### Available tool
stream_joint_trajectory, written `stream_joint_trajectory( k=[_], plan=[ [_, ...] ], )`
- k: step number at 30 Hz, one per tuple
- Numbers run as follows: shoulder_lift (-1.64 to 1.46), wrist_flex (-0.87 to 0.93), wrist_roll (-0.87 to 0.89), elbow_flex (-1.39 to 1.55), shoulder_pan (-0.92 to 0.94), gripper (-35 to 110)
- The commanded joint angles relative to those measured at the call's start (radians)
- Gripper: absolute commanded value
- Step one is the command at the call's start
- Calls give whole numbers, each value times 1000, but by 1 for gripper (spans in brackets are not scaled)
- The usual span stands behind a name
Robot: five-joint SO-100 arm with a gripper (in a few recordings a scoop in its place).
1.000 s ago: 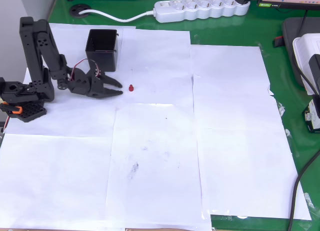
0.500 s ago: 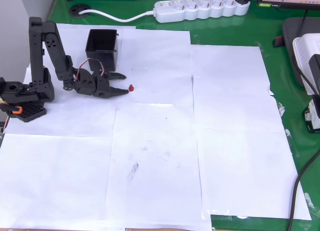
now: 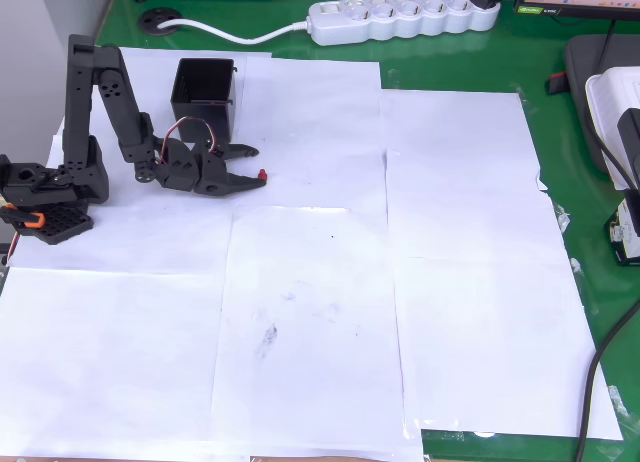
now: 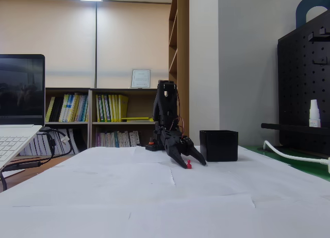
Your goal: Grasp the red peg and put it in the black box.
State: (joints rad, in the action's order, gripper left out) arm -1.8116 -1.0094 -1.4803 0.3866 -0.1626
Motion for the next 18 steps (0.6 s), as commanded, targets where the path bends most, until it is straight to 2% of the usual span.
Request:
stream_joint_trajectory(
  k=[1, 8, 14, 18],
  plan=[
    [-18, -15, -12, 20, -3, 25],
    [-18, -15, -12, 21, -3, 21],
    [-18, -15, -11, 21, -3, 4],
    [-18, -14, -8, 21, -3, 0]
  ],
)
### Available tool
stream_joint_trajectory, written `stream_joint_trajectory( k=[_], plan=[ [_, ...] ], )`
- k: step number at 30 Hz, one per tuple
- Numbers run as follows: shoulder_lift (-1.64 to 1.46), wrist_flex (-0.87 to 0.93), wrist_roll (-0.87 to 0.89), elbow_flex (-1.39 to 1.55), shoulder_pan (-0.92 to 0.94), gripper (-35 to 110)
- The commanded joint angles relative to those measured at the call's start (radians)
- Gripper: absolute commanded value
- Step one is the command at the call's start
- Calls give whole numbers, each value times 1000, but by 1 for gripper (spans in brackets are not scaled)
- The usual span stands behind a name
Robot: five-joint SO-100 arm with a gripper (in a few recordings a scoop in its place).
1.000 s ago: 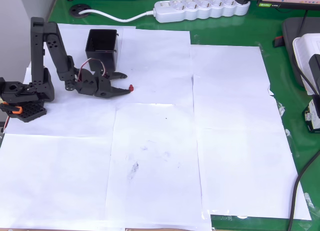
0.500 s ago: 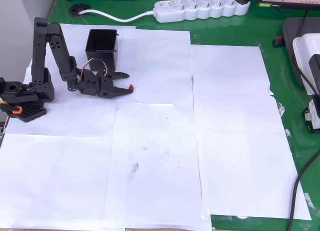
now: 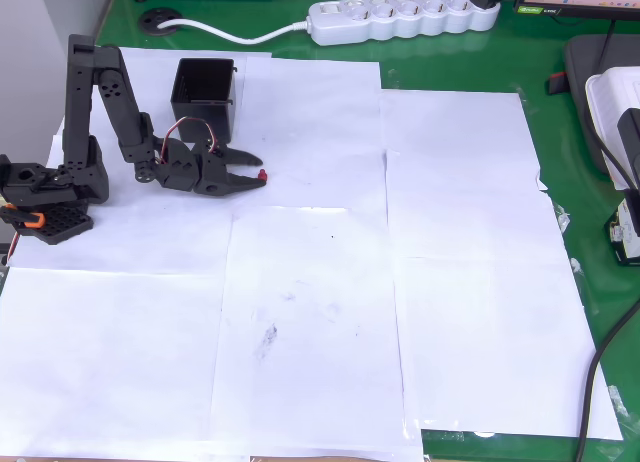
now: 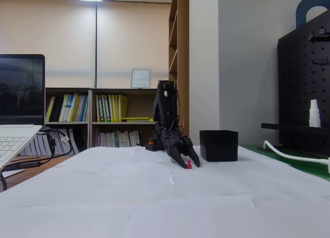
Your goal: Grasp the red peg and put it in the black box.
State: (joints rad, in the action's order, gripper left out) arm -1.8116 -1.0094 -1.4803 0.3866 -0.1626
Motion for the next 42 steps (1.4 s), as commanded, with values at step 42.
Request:
stream_joint_trajectory(
  k=[42],
  plan=[
    [673, 629, 61, 445, -137, 0]
  ],
)
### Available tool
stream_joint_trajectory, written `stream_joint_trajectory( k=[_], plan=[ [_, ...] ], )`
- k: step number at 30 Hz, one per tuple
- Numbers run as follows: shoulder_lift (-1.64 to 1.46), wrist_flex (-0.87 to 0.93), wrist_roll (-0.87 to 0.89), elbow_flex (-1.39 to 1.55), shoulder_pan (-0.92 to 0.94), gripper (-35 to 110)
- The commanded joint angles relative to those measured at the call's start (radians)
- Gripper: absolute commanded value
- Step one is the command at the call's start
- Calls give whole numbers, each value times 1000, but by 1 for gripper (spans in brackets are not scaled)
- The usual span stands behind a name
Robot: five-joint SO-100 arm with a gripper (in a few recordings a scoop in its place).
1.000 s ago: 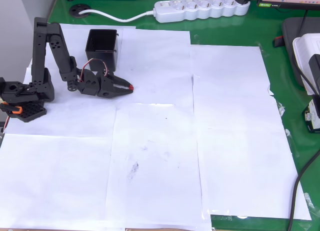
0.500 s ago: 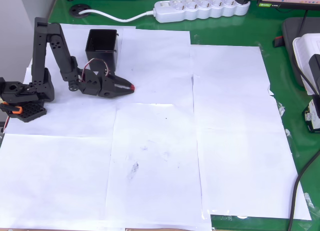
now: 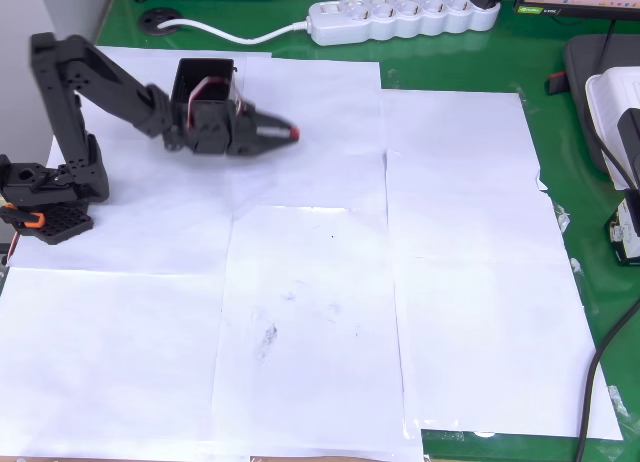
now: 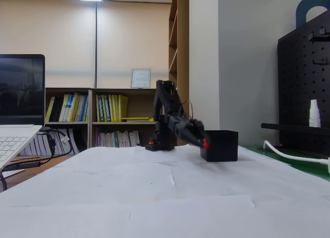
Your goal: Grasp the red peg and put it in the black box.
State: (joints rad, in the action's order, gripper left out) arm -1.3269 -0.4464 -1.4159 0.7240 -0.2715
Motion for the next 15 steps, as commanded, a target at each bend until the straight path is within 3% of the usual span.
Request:
stream_joint_trajectory(
  k=[1, 7, 15],
  plan=[
    [241, 123, -3, 115, -35, 0],
    [566, 534, 25, 189, -101, 0],
    [811, 931, 63, 227, -222, 0]
  ],
)
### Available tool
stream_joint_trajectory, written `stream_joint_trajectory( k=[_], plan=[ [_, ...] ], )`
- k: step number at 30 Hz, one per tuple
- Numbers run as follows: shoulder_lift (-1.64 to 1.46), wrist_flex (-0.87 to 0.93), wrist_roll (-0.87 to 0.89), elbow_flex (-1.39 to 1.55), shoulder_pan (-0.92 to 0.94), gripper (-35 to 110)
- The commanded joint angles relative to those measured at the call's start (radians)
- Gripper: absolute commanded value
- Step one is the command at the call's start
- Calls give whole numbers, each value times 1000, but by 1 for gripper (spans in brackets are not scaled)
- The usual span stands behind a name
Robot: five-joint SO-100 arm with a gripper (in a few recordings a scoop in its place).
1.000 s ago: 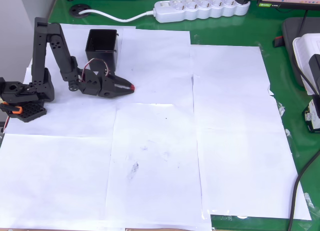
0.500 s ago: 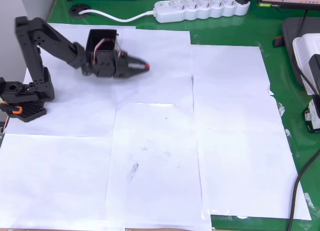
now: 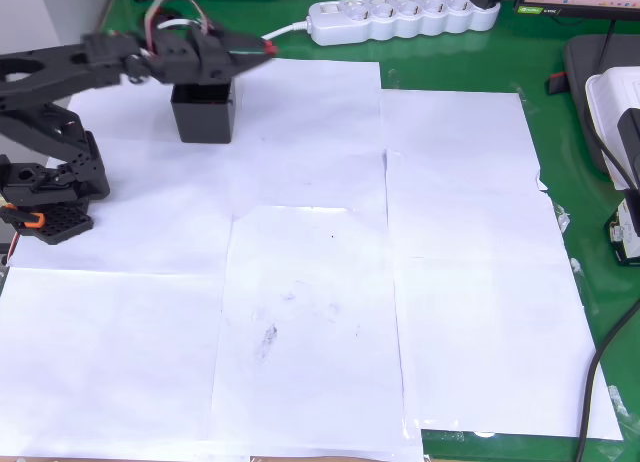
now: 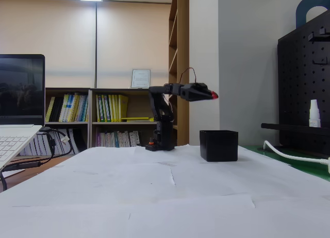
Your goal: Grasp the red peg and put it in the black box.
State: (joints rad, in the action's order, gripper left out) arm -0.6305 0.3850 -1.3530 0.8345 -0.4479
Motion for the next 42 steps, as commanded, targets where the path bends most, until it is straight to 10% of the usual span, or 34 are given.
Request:
stream_joint_trajectory(
  k=[1, 15, 42],
  plan=[
    [135, 158, 8, 130, -66, 0],
    [183, 591, 144, 172, -236, 0],
    [-209, 393, 181, 2, -256, 0]
  ],
)
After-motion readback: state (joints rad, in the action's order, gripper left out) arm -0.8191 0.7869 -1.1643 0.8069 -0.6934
